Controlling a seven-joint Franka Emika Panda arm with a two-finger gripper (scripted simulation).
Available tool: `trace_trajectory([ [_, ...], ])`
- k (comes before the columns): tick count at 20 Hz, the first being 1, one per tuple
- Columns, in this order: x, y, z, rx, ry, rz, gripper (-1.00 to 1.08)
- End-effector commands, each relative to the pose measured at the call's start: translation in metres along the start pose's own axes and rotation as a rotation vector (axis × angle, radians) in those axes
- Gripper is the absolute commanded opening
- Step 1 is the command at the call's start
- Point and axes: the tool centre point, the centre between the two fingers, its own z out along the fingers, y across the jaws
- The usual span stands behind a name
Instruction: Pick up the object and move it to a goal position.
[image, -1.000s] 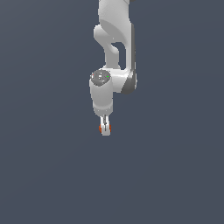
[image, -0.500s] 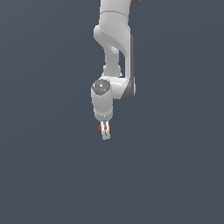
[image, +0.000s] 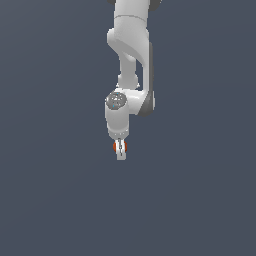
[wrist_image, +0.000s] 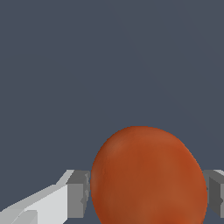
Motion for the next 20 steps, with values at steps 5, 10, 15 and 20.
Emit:
trace_trajectory([
  [5,0.0,0.0,0.0,0.0,0.0,0.0,-1.0],
  [10,0.004,0.004,-0.008,0.0,0.0,0.0,-1.0],
  [15,0.015,0.014,-0.026,0.0,-0.001,0.001,-1.0],
  [20,0.032,0.03,-0.056,0.0,-0.003,0.001,-1.0],
])
